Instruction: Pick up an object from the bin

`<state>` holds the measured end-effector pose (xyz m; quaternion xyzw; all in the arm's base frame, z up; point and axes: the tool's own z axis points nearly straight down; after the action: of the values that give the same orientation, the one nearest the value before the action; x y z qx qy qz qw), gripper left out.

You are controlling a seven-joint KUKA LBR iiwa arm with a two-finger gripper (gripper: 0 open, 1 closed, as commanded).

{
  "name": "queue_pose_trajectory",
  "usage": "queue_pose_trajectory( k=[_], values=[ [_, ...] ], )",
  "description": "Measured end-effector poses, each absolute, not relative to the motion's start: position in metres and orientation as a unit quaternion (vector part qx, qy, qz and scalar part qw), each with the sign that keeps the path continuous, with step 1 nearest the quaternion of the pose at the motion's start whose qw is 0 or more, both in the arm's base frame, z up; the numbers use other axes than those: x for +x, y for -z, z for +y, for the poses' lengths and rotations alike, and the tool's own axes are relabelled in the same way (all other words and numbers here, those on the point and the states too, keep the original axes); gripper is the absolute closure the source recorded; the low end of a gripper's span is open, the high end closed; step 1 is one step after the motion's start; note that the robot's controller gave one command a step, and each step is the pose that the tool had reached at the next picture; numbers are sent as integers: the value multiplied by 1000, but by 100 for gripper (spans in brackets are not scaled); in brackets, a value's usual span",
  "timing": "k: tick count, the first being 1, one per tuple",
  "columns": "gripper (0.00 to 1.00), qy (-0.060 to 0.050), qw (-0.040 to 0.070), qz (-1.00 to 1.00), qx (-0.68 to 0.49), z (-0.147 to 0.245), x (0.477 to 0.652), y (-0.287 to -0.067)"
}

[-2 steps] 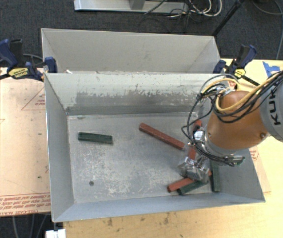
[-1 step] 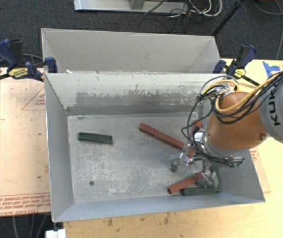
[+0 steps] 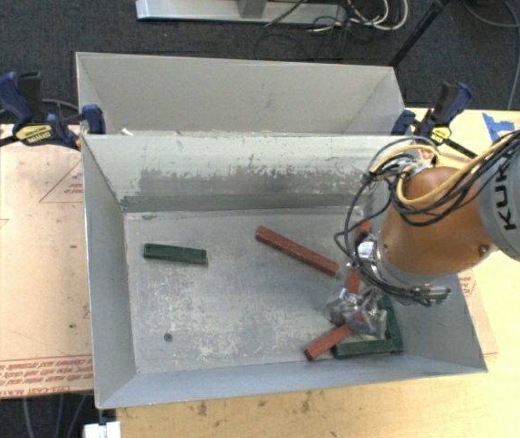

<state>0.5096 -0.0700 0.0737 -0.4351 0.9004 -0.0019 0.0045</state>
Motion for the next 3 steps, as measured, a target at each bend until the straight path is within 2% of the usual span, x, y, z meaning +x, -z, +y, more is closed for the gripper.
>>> queue_pose_trajectory(
  k=[1,2,3],
  values=[
    [100,2,3,894,-448,-80,503,-134],
    [0,-1,1,894,-448,-79,502,-131],
    [0,2,9,956,-293,-77,488,-72]
  ],
)
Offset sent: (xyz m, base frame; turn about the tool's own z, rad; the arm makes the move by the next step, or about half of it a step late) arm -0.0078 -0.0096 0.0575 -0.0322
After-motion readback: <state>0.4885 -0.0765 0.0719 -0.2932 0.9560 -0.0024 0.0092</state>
